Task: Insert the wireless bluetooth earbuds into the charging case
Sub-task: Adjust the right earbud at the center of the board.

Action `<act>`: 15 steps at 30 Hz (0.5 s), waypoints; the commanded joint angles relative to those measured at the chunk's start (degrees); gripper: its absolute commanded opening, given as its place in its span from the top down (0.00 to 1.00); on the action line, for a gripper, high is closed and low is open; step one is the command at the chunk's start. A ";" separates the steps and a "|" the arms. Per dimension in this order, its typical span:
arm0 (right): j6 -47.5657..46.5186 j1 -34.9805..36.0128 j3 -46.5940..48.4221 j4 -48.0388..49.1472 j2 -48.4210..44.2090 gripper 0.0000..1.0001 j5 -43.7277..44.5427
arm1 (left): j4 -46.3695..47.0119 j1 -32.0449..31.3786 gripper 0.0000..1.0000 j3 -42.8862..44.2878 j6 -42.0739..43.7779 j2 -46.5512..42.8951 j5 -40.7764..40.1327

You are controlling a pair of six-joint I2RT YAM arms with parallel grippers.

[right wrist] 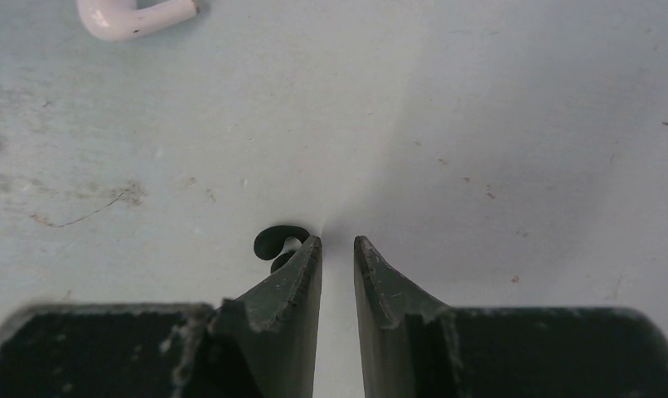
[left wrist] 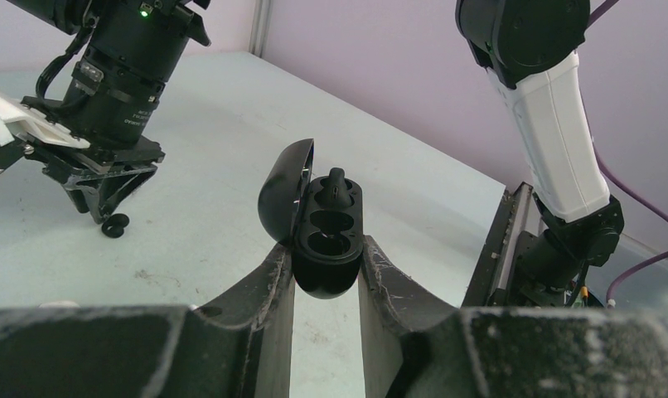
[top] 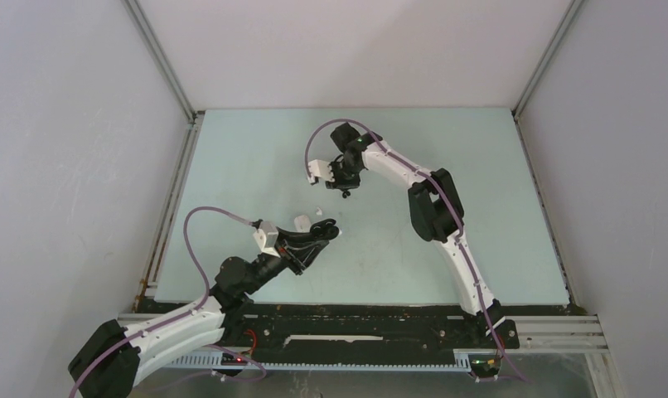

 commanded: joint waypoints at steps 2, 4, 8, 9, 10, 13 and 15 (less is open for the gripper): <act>0.78 0.12 -1.69 -6.70 -4.15 0.75 -0.19 | 1.74 0.54 1.00 -5.24 0.04 0.17 0.13; 0.87 0.02 -1.97 -7.50 -4.37 0.75 -0.35 | 1.69 0.59 1.00 -5.18 -0.03 0.33 0.13; 0.83 0.02 -2.90 -8.57 -4.38 0.75 0.45 | 1.74 0.59 1.00 -5.00 -0.20 0.78 0.33; 0.87 -0.01 -2.96 -8.90 -4.39 0.75 0.46 | 1.75 0.59 1.00 -4.97 -0.27 0.88 0.34; 1.03 0.01 -3.02 -9.26 -4.44 0.75 0.41 | 1.74 0.59 1.00 -4.99 -0.31 0.88 0.34; 1.29 -0.01 -3.09 -10.45 -4.64 0.75 0.37 | 1.74 0.59 1.00 -4.99 -0.31 0.71 0.30; 1.49 -0.04 -3.17 -11.07 -4.94 0.75 0.37 | 1.74 0.59 1.00 -5.00 -0.35 0.75 0.24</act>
